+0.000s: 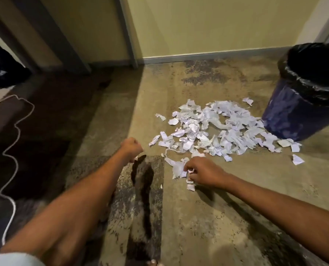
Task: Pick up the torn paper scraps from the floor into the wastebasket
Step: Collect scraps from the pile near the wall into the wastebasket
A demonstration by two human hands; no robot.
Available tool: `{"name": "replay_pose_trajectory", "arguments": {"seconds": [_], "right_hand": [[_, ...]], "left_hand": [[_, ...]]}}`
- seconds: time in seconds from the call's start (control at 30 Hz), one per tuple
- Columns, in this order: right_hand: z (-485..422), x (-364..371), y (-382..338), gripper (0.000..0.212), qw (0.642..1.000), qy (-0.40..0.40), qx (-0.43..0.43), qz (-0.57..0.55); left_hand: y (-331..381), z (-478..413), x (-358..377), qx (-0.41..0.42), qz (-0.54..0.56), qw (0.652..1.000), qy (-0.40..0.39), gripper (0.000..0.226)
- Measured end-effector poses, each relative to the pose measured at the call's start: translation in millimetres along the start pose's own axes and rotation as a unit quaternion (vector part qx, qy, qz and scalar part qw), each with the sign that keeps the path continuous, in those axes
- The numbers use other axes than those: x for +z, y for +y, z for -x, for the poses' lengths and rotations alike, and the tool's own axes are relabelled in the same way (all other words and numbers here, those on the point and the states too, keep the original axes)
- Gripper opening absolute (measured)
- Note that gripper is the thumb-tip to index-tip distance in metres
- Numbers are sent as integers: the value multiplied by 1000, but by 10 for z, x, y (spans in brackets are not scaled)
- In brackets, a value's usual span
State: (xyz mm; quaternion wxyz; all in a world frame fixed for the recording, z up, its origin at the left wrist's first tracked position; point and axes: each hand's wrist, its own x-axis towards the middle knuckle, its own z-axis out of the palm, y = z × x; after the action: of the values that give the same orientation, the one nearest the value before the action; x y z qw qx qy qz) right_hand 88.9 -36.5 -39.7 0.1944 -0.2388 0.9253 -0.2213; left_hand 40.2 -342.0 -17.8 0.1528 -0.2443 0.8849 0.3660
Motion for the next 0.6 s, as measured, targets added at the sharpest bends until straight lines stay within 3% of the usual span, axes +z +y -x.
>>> {"name": "replay_pose_trajectory", "arguments": {"seconds": [0.1,0.17,0.27,0.43,0.6], "right_hand": [[67,329,25,27,992,-46,-78,82],[113,515,86,19,977,-23,-147,154],[137,710,213,14,959,34,-177,219],[92,803,302,6,959,76,-198,188],[64,827,341,24,967,82,-196,144]], "left_hand": [[-365,-28,-143,-28,-72,996,39,16],[-554,-36,-220,-39,-93,993,67,27],[-774,-129,-247,-41,-73,993,79,35],[-877,-297,-166,-17,-55,997,52,55],[-811,-388,-40,-5,-100,994,43,67]]}}
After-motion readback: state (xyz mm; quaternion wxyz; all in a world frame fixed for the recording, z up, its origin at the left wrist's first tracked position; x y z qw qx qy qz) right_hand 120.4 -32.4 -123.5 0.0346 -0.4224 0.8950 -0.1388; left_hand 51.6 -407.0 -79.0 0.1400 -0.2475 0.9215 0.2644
